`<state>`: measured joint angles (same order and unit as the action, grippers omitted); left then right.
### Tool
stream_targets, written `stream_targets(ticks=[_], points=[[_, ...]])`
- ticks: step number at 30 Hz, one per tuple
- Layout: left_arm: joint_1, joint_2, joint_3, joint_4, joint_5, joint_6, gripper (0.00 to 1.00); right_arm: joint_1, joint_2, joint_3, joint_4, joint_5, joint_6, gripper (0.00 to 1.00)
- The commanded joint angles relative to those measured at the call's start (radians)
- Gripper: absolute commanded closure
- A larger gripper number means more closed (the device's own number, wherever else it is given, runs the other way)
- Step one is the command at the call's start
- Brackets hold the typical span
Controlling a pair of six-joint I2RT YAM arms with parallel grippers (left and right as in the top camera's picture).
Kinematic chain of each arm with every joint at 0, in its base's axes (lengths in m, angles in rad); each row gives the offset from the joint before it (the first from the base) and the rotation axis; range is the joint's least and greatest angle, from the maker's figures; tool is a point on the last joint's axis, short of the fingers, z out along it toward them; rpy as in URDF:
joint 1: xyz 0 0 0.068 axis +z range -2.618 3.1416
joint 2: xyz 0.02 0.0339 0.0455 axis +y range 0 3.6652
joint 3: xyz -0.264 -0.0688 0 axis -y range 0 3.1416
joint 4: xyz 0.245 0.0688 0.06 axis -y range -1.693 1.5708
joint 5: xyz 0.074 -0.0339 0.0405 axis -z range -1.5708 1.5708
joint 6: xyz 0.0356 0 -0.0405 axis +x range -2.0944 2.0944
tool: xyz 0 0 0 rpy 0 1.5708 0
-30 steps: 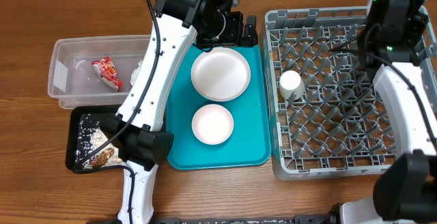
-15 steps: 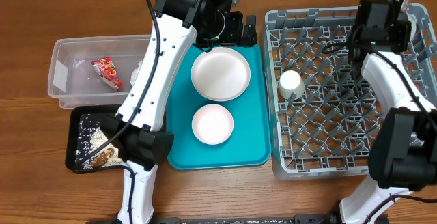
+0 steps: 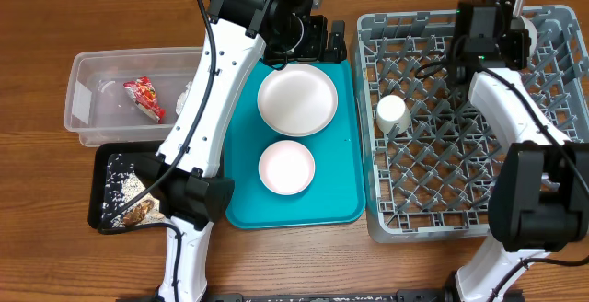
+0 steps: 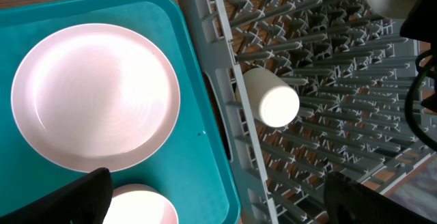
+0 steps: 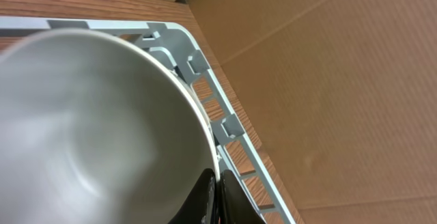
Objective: Sort waste into correct bins and load items into the dishwasher
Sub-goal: 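Carry the white bowl with the right gripper to the rack's back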
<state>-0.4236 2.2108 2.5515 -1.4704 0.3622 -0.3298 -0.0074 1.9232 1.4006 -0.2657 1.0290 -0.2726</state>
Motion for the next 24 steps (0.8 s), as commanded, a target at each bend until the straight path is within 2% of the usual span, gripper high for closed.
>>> stream_targets(ticks=[1,9,15,24], points=[[-0.003,-0.003,0.017,0.001,-0.007,0.016,0.00,0.016,0.024,0.006,-0.021,-0.027,0.003,0.96],[-0.002,-0.003,0.017,0.002,-0.007,0.016,0.00,0.041,0.024,0.006,-0.029,-0.001,0.002,0.94],[-0.002,-0.003,0.017,0.001,-0.007,0.016,0.00,0.043,0.024,0.006,-0.002,0.026,-0.099,0.96],[-0.002,-0.003,0.017,0.002,-0.007,0.016,0.00,0.082,0.024,0.006,-0.081,0.029,-0.102,0.96]])
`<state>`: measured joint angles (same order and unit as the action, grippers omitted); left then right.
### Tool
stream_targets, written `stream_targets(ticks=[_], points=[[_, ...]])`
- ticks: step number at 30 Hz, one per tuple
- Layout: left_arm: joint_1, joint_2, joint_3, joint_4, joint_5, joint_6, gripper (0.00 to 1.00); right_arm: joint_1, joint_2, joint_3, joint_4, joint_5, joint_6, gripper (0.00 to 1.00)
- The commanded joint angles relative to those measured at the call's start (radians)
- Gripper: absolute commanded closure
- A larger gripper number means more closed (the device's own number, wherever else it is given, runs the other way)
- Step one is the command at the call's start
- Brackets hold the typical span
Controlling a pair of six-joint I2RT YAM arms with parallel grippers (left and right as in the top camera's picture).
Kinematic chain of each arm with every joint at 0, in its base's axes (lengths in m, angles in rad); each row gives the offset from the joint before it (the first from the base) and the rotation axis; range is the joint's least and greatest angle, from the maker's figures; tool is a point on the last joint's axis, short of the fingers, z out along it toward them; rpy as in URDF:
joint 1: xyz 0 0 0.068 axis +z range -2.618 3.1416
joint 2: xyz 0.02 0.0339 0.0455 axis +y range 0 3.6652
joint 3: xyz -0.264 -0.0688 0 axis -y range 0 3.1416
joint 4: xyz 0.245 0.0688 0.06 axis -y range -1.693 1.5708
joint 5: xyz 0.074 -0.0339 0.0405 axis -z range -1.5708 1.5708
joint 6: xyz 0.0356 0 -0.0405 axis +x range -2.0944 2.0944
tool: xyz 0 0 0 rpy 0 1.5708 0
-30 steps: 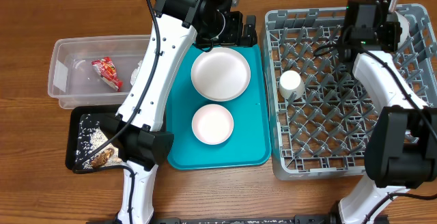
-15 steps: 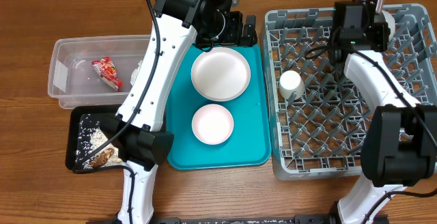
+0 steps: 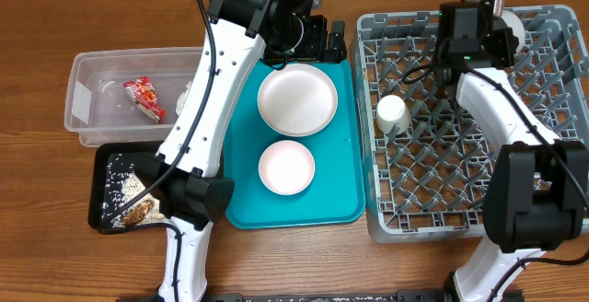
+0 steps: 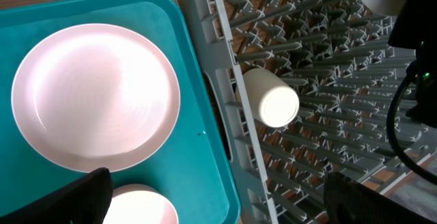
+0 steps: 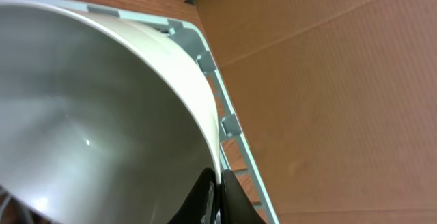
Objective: Sort waste into correct bins and load items into the dishwasher
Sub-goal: 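Carry the white bowl with the right gripper to the rack's back, then lower the bowl upside down into the rack and release it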
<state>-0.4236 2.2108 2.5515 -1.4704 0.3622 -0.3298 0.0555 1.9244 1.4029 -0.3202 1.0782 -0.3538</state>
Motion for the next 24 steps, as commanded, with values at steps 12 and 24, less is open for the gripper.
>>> stream_targets(ticks=[12,24], points=[[-0.001,-0.003,0.017,0.002,-0.007,0.016,0.00,0.041,0.016,0.003,-0.109,0.002,-0.016,0.55],[-0.002,-0.003,0.017,0.001,-0.007,0.016,0.00,0.043,-0.102,0.003,-0.148,0.013,-0.017,0.15]])
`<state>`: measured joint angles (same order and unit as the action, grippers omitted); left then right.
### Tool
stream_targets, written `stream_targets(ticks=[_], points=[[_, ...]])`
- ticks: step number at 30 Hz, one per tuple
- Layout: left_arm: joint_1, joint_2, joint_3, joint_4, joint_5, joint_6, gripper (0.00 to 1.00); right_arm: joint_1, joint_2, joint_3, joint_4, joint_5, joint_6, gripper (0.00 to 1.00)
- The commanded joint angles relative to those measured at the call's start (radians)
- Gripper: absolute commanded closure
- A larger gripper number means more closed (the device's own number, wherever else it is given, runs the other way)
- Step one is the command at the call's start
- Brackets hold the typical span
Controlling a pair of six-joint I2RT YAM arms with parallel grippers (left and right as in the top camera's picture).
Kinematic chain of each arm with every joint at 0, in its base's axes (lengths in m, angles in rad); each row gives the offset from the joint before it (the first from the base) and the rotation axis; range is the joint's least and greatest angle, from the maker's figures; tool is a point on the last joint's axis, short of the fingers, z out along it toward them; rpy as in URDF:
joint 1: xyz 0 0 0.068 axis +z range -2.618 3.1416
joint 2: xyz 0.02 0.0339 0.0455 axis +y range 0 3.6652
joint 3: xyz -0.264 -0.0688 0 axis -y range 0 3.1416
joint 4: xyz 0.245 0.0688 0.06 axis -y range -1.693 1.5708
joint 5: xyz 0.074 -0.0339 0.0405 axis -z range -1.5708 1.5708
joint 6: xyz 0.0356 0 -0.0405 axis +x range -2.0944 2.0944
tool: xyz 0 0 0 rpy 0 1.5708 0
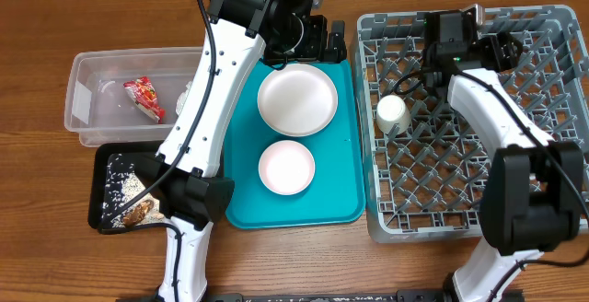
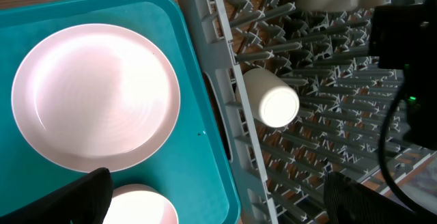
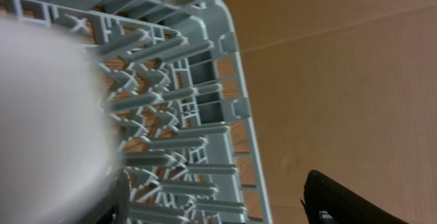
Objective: Sort waste into correct bins and load items into the dishwasher
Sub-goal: 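Lower the bowl upside down into the rack and release it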
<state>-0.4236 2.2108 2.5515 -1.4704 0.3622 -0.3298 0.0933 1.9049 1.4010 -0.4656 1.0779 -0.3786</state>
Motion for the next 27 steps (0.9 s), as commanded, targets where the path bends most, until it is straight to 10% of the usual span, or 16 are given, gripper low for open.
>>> stream_targets(ticks=[1,14,23,27], points=[[-0.002,-0.003,0.017,0.002,-0.007,0.016,0.00,0.005,-0.092,0.005,-0.010,0.013,0.008,0.14],[-0.003,-0.003,0.017,0.001,-0.007,0.016,0.00,0.005,-0.149,0.005,-0.042,-0.032,0.021,0.11],[-0.003,-0.003,0.017,0.001,-0.007,0.016,0.00,0.001,-0.149,0.005,-0.086,-0.528,0.311,0.80],[-0.003,-0.003,0.017,0.002,-0.007,0.016,0.00,-0.005,-0.143,0.005,-0.067,-0.757,0.358,0.94]])
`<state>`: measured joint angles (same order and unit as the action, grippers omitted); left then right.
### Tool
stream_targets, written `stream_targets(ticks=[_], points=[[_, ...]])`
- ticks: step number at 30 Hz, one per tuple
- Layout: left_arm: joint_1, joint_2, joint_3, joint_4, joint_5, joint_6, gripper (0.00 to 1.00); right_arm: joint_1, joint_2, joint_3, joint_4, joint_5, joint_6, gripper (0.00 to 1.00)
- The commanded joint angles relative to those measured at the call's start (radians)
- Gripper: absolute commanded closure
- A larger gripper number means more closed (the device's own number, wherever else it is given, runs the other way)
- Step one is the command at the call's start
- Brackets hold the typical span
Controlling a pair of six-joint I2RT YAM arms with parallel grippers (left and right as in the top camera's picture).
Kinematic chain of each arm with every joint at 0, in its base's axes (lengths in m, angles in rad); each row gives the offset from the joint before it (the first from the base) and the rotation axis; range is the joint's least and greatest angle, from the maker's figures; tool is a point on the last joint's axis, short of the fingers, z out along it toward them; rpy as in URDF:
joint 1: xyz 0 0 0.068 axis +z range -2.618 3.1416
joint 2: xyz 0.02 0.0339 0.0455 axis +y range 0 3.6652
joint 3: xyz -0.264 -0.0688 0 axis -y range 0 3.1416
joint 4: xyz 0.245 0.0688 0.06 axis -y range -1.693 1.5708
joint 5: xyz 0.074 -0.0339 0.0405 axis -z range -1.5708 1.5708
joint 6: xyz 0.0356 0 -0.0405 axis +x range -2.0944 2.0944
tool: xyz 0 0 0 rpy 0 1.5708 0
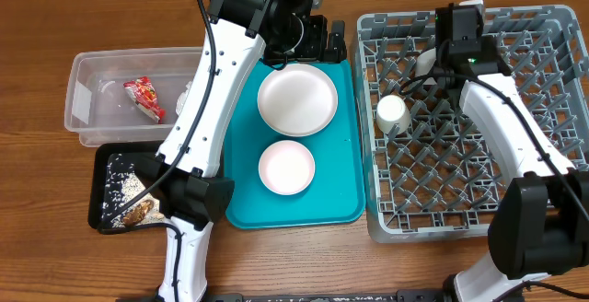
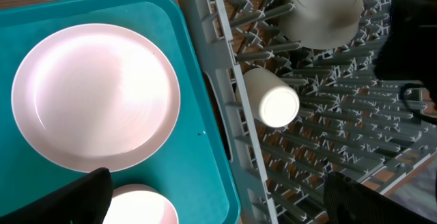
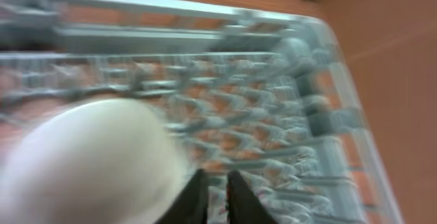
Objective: Sort waste into correct bins and load items into the dishwasher
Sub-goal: 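Lower the bowl upside down into the rack and release it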
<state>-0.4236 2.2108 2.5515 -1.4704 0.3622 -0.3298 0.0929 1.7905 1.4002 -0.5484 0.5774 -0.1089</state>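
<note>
A white bowl [image 2: 321, 12] lies among the tines at the far left of the grey dish rack [image 1: 552, 155], also seen as a blurred white bowl [image 3: 89, 162]. My right gripper [image 3: 215, 195] is just right of it, shut with nothing between the fingers. A white cup [image 1: 393, 113] lies on its side in the rack. On the teal tray [image 1: 340, 191] sit a white plate [image 1: 296, 100] and a smaller white dish [image 1: 286, 167]. My left gripper [image 2: 218, 210] hangs open above the tray's right edge.
A clear bin [image 1: 92, 109] holding a red wrapper [image 1: 145, 98] stands at the left. Below it is a black tray [image 1: 106, 205] with food scraps. Brown cardboard lies beyond the rack's far corner.
My right gripper, open beside the bowl before, is now shut and empty just right of it. The bowl rests lower in the rack's far left. The left arm has not moved.
My right gripper was shut on the bowl's rim over the rack's far right corner. Then it held the bowl further left along the far edge. Then it stood open with the bowl released at the far left. Now it is shut beside the resting bowl.
</note>
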Motion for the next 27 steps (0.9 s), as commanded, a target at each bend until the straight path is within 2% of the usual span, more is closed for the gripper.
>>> stream_targets(ticks=[1,4,13,27], points=[[-0.003,-0.003,0.017,0.002,-0.007,0.016,0.00,-0.006,-0.026,0.006,0.025,-0.296,0.089,0.94],[-0.002,-0.003,0.017,0.001,-0.007,0.016,0.00,-0.010,-0.009,0.006,0.056,-0.348,0.089,0.94],[-0.002,-0.003,0.017,0.002,-0.007,0.016,0.00,-0.010,0.023,0.006,0.058,-0.347,0.089,0.94],[-0.002,-0.003,0.017,0.002,-0.007,0.016,0.00,-0.057,0.024,0.006,-0.142,-0.175,0.097,0.96]])
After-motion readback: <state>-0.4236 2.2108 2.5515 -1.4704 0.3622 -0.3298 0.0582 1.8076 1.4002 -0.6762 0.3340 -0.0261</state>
